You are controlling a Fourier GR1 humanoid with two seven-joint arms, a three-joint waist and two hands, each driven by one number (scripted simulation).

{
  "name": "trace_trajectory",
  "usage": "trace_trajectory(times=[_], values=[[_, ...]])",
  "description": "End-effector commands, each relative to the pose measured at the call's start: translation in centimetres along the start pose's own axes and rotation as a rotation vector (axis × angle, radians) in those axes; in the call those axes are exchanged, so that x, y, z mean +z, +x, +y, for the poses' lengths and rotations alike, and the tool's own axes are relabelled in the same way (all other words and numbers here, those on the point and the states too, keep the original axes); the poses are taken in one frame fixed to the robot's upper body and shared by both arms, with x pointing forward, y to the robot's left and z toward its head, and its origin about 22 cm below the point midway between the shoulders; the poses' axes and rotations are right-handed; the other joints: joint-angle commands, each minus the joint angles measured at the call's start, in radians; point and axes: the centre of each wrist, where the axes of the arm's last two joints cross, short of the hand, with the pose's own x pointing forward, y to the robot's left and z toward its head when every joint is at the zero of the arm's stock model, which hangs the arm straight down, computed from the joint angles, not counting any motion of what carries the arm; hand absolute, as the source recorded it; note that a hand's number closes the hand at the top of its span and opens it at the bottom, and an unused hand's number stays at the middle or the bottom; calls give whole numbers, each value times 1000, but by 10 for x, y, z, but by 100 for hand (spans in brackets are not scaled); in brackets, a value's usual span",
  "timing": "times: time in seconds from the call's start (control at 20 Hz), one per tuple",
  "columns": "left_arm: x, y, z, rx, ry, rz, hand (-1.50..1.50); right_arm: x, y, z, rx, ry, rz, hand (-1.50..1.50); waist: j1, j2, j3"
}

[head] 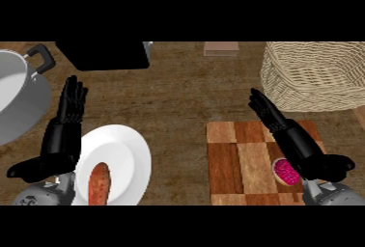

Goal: Pick the cupcake from the cutting board and place it in the basket

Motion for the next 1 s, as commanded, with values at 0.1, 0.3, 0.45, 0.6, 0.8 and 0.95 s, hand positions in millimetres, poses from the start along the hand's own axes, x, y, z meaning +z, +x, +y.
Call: trace_trajectory(times=[0.1,0.3,0.45,0.6,0.8,0.95], values=[[37,-47,15,-1,-48,385,0,-7,13,-5,-160,172,-159,150,49,9,4],[84,-86,21,-31,-97,745,0,-20,52,23,-97,606,-353,150,87,20,5],[102,-98,49,-55,-70,860,0,18,26,43,-214,704,-344,150,30,-2,4],[90,-89,65,-56,-76,861,0,51,22,52,-53,615,-343,-150,23,-7,3],[89,-90,61,-56,-71,861,0,44,54,11,331,485,-280,-150,12,-10,1],[91,-92,61,-37,-45,862,0,35,87,-23,651,345,-303,-150,6,-12,0]])
